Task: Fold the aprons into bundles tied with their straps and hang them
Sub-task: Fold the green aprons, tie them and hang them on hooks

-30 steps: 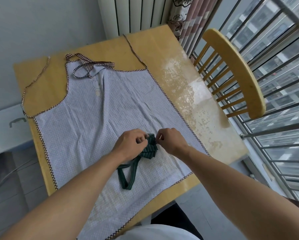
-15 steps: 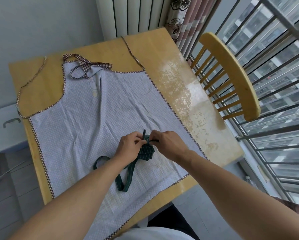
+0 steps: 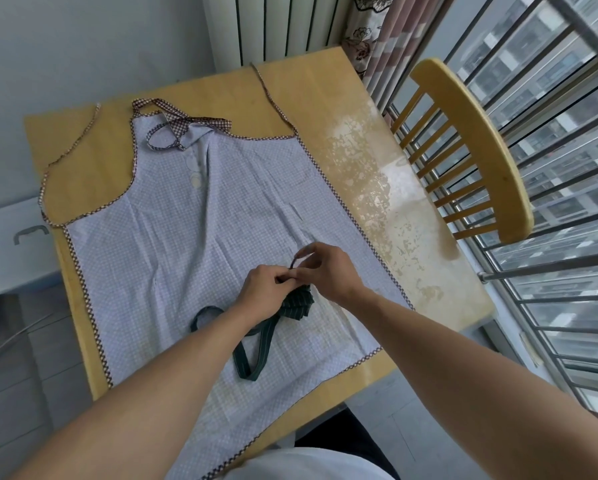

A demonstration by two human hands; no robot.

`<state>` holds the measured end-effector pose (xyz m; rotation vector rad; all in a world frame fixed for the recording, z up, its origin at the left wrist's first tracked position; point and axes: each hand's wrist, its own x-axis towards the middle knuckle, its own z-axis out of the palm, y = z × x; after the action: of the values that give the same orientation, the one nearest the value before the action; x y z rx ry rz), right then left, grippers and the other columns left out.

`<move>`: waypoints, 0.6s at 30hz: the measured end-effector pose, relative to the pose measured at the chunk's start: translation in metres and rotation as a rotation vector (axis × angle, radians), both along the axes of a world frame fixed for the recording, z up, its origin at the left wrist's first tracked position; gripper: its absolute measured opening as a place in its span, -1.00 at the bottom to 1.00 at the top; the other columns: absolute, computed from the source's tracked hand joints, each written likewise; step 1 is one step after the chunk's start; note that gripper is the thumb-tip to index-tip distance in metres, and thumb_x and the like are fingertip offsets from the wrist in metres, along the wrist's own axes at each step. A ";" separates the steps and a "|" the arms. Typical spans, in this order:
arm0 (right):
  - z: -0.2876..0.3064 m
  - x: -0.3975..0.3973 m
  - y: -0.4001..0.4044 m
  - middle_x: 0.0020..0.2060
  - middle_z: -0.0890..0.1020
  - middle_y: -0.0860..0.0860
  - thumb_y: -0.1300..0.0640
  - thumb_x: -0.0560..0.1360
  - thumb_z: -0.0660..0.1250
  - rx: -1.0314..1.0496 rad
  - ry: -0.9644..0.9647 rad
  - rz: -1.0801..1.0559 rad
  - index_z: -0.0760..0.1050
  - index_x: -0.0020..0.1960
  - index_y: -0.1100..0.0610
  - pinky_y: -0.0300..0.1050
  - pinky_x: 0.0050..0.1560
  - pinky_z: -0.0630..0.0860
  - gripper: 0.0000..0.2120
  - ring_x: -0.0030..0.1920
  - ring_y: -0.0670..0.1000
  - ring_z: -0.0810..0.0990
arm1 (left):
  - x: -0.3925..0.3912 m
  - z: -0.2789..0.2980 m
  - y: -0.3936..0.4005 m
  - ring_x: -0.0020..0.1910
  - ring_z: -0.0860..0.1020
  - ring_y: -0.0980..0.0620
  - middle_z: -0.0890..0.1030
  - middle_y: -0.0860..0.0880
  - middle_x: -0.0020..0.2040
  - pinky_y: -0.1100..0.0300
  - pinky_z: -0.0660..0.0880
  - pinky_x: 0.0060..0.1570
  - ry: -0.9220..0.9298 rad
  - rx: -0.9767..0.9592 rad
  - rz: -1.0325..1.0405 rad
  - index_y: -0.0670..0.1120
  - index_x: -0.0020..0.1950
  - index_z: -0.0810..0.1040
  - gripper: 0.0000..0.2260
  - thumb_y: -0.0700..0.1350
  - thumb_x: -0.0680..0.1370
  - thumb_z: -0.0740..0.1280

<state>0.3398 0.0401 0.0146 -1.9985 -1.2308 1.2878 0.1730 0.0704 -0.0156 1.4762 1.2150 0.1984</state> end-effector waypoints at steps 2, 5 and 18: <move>0.001 0.005 0.001 -0.20 0.75 -0.07 0.08 0.45 0.58 -0.073 0.074 -0.038 0.59 0.10 0.10 -0.11 -0.11 0.64 -0.71 -0.17 -0.08 0.72 | 0.002 0.000 0.001 -0.32 0.60 0.11 0.66 0.04 -0.31 0.18 0.56 -0.24 0.021 0.017 0.014 0.00 -0.15 0.71 -0.84 0.00 0.59 0.43; -0.001 0.015 -0.005 -0.20 0.74 -0.06 0.21 0.45 0.56 -0.064 0.063 0.007 0.65 -0.01 0.12 -0.14 -0.03 0.65 -0.85 -0.13 -0.07 0.72 | 0.002 -0.002 0.002 -0.28 0.63 -0.04 0.69 -0.09 -0.26 0.06 0.57 -0.21 0.069 0.004 -0.020 -0.06 -0.11 0.71 -0.76 0.06 0.62 0.38; -0.002 0.007 -0.029 0.01 0.65 -0.06 0.19 0.56 0.44 0.113 -0.259 0.352 0.64 0.14 0.05 -0.14 0.01 0.56 -0.83 -0.01 -0.06 0.59 | 0.001 -0.001 0.013 -0.08 0.67 0.10 0.72 0.03 -0.09 0.18 0.63 0.00 0.061 -0.070 -0.010 -0.01 0.03 0.72 -0.91 -0.04 0.59 0.43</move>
<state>0.3464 0.0114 0.0122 -1.9723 -1.8009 1.1014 0.1744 0.0832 -0.0171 1.4362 1.2509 0.1039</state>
